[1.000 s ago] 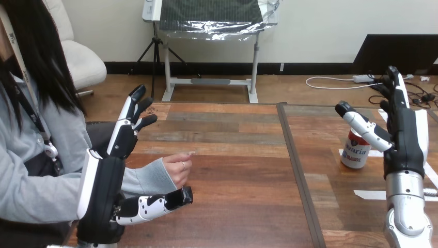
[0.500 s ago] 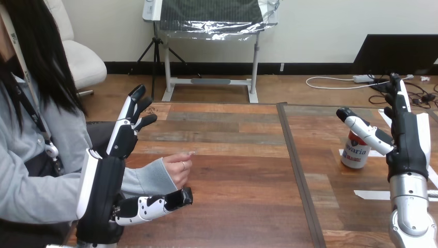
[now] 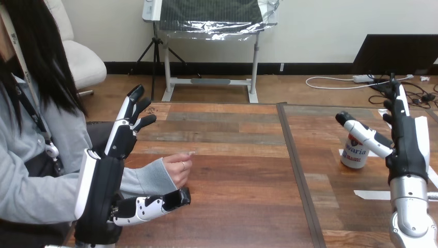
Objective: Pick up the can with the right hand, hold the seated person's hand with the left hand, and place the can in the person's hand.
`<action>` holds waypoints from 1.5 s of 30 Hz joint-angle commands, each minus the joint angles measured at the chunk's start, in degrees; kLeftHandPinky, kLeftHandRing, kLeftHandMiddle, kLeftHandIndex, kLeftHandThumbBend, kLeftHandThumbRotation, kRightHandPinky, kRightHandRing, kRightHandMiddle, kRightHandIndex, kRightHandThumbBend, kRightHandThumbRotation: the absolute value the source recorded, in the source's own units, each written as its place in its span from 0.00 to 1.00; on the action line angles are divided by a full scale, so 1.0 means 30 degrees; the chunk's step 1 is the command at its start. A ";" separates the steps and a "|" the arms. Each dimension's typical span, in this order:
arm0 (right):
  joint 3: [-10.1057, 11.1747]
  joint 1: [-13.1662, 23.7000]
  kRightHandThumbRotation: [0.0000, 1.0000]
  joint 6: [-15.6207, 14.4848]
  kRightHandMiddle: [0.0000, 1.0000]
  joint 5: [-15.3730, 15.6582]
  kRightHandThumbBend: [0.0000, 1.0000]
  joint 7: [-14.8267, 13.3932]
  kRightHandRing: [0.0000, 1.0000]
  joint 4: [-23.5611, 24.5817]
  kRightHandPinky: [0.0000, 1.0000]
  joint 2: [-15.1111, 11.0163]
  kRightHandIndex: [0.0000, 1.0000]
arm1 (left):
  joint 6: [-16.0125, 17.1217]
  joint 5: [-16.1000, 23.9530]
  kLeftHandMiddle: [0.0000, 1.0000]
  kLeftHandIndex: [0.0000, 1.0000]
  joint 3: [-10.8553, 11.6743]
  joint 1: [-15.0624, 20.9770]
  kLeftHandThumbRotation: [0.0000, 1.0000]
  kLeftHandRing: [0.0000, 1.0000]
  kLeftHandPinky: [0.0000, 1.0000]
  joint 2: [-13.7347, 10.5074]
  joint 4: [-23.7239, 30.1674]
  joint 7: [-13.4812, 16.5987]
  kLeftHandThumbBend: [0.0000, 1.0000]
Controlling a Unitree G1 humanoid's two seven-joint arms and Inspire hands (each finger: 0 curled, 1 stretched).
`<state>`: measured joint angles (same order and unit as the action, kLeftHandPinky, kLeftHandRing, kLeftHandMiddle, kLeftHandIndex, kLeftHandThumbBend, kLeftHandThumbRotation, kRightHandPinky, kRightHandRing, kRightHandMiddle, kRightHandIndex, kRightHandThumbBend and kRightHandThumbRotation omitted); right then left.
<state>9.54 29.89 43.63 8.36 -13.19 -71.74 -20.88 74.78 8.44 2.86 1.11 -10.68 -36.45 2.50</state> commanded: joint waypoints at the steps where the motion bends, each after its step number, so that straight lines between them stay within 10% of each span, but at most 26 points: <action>1: -0.0121 0.1553 0.46 -0.0288 0.96 0.0044 1.00 -0.0112 0.94 -0.0086 0.92 -0.0495 0.99 | 0.0187 -0.0493 0.98 0.96 -0.0209 0.0577 0.57 0.94 0.83 -0.0209 0.0208 -0.0308 1.00; 22: -0.1042 0.1587 0.51 -0.2362 0.92 0.1490 1.00 -0.1647 0.89 -0.0597 0.85 -0.0750 0.96 | 0.0453 -0.1504 0.97 0.96 -0.0428 0.0330 0.55 0.93 0.81 -0.0268 0.0268 -0.1641 1.00; 45: -0.1034 0.1685 0.50 -0.4480 0.91 0.1251 1.00 -0.1180 0.82 -0.1079 0.73 -0.0641 0.96 | 0.0483 -0.2643 0.97 0.96 -0.0744 -0.0117 0.54 0.93 0.78 -0.0435 0.0497 -0.2839 1.00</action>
<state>6.62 29.89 30.82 12.37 -16.78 -75.14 -21.94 75.59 1.70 0.83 -0.32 -11.02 -36.42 -5.47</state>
